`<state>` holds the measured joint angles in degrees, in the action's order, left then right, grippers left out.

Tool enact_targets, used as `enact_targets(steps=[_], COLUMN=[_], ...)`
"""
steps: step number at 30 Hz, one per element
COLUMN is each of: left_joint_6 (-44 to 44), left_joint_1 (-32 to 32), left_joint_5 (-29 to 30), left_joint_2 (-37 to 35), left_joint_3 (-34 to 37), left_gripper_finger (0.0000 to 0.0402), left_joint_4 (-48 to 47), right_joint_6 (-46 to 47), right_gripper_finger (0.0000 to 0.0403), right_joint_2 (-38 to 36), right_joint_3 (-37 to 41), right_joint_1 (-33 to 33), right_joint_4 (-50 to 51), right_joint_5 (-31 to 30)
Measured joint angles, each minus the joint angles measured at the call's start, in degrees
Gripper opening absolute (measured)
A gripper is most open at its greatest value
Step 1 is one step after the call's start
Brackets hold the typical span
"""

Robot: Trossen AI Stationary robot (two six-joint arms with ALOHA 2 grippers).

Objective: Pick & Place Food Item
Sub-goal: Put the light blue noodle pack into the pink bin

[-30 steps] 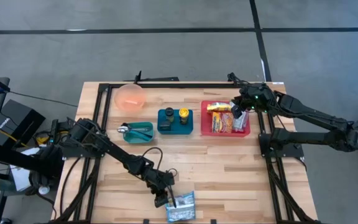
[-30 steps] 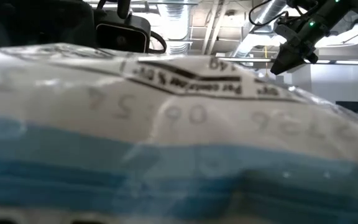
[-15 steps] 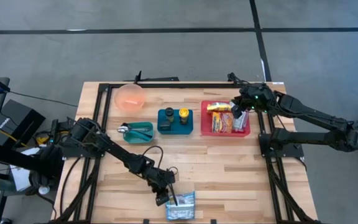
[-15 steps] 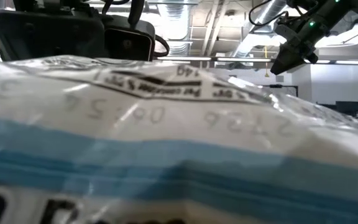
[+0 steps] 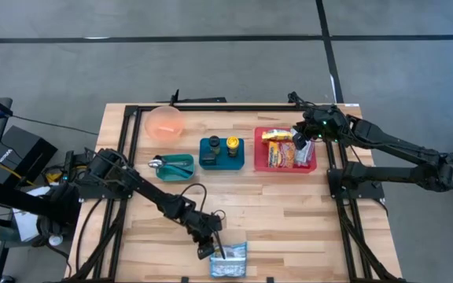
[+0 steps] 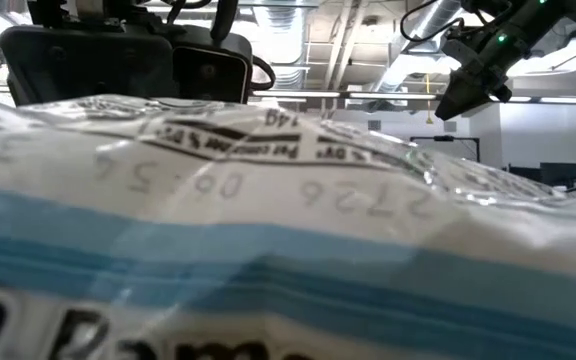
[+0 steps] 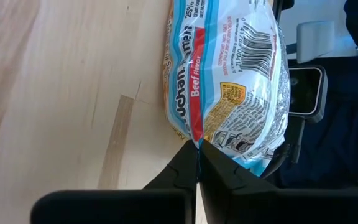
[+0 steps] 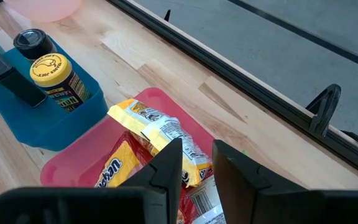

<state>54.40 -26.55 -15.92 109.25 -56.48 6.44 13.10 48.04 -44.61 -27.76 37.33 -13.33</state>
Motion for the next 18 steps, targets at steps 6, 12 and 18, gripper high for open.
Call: enact_targets(steps=[6, 12, 18], left_joint_6=[-0.6, -2.3, -3.1], left_joint_1=[0.0, 0.4, 1.3], left_joint_5=[0.0, 0.0, 0.0], left_joint_2=[0.0, 0.0, 0.0], left_joint_3=[0.0, 0.0, 0.0], left_gripper_finger=[0.0001, 0.0000, 0.0000], left_joint_4=[0.0, 0.0, 0.0], right_joint_6=[0.0, 0.0, 0.0], right_gripper_finger=[0.0083, 0.0083, 0.0083], right_joint_2=[0.0, 0.0, 0.0], right_joint_3=[0.0, 0.0, 0.0], right_joint_1=[0.0, 0.0, 0.0], right_joint_4=[0.0, 0.0, 0.0], right_joint_5=[0.0, 0.0, 0.0])
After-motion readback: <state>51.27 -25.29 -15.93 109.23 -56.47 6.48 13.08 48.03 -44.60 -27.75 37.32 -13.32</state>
